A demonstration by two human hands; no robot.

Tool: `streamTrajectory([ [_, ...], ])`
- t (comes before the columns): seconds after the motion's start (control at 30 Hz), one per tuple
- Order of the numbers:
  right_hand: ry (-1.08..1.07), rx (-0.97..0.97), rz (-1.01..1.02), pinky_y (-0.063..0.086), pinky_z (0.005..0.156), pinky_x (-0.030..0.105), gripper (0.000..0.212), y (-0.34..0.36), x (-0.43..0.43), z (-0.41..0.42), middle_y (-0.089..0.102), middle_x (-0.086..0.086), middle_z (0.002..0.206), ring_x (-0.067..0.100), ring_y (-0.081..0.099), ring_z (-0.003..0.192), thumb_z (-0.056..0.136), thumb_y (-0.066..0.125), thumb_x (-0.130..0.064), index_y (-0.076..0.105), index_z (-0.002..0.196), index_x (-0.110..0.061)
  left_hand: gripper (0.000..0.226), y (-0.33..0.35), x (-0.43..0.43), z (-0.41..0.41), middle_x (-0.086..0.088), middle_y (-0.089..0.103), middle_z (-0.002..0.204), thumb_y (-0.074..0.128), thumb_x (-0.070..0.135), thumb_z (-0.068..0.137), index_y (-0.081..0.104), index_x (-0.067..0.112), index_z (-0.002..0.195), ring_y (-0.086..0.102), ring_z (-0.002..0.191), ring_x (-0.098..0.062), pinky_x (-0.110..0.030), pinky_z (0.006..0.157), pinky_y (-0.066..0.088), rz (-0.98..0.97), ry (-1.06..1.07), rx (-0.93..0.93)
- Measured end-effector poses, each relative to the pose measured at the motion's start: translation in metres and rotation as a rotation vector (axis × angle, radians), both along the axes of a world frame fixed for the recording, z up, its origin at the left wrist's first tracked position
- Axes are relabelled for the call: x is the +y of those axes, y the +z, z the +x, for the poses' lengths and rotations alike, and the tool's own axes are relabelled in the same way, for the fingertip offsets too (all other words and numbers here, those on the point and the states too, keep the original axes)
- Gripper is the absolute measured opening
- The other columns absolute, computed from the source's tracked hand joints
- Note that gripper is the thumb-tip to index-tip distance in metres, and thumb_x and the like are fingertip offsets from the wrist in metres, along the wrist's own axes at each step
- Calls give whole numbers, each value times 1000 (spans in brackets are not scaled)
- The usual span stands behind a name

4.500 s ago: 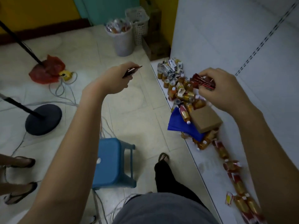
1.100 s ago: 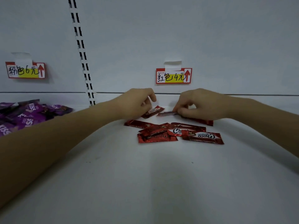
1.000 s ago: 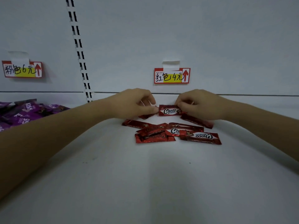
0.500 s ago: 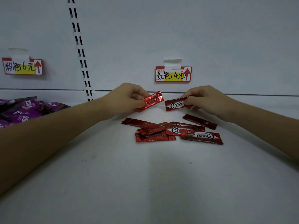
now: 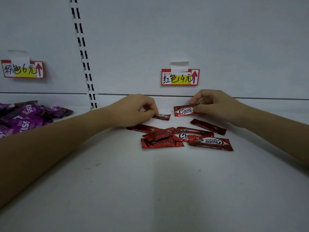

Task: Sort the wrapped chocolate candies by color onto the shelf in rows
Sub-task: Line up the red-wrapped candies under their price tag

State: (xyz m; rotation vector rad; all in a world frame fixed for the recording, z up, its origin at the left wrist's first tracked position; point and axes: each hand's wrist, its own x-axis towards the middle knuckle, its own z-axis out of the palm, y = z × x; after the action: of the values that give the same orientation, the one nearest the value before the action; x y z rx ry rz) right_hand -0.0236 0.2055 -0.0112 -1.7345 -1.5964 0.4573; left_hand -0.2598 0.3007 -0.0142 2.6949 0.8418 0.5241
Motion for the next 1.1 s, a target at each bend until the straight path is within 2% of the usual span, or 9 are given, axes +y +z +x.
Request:
streamTrajectory([
  [0.17, 18, -34, -1, 51, 89, 32, 9, 0, 0, -2, 71, 2, 95, 17, 66, 93, 87, 64, -14, 63, 91, -22, 18, 3, 4, 1, 15, 63, 98, 70, 18, 84, 61, 27, 97, 57, 93, 6, 3, 71, 39, -138, -4, -109],
  [0.33, 17, -29, 17, 49, 82, 23, 8, -1, 2, -3, 72, 1, 91, 12, 66, 88, 87, 64, -15, 64, 93, -20, 17, -6, 6, 7, 13, 66, 100, 71, 19, 83, 64, 30, 94, 60, 94, -1, -19, 83, 49, -52, 35, -184],
  [0.43, 14, -27, 14, 47, 75, 18, 8, -2, 2, -3, 70, -2, 86, 9, 65, 81, 87, 63, -14, 63, 93, -20, 29, -6, 4, 9, 12, 59, 92, 66, 19, 86, 57, 30, 112, 55, 81, -1, -13, 72, 45, -12, 70, -192],
  [0.53, 27, -17, 8, 45, 63, 7, 9, -2, 2, -3, 68, -4, 81, 2, 64, 71, 87, 63, -11, 63, 91, -20, 36, -2, 0, 11, 2, 54, 84, 56, 17, 93, 52, 39, 122, 51, 68, -9, -15, 62, 42, -128, 60, -285],
  [0.63, 32, -20, -3, 44, 60, 6, 9, -1, 1, -3, 67, -5, 80, 3, 63, 72, 87, 63, -12, 62, 91, -20, 40, 5, -8, 12, -6, 57, 87, 46, 10, 98, 53, 37, 126, 61, 78, -16, -21, 65, 46, -289, 26, -382],
  [0.77, 31, -26, -5, 45, 66, 12, 8, -2, 2, -3, 68, -4, 83, 6, 64, 76, 88, 63, -13, 62, 92, -20, 33, 6, -11, 12, -14, 57, 93, 50, -2, 91, 59, 26, 107, 70, 85, -15, -38, 84, 54, -331, 31, -433],
  [0.9, 24, -43, -2, 45, 71, 17, 8, -3, 3, -1, 69, -3, 87, 8, 65, 81, 89, 62, -15, 64, 95, -19, 24, -1, 0, 10, -4, 61, 79, 72, 29, 82, 51, 22, 93, 63, 75, -21, -44, 81, 54, -317, 161, -487],
  [1.0, 11, -249, 32, 44, 77, 16, 13, -8, 5, 2, 66, -7, 99, 8, 61, 90, 88, 62, -20, 66, 100, -22, 29, -9, 6, 10, 3, 57, 81, 66, 45, 83, 49, 21, 87, 56, 75, -14, -30, 66, 45, -48, 314, -181],
  [1.1, 55, -371, 91, 41, 82, 18, 19, -8, 3, 2, 61, -11, 105, 6, 56, 97, 87, 61, -23, 68, 103, -29, 16, -11, 5, 10, 1, 53, 93, 52, 38, 92, 52, 26, 83, 53, 87, -17, -34, 80, 46, 184, 271, -59],
])
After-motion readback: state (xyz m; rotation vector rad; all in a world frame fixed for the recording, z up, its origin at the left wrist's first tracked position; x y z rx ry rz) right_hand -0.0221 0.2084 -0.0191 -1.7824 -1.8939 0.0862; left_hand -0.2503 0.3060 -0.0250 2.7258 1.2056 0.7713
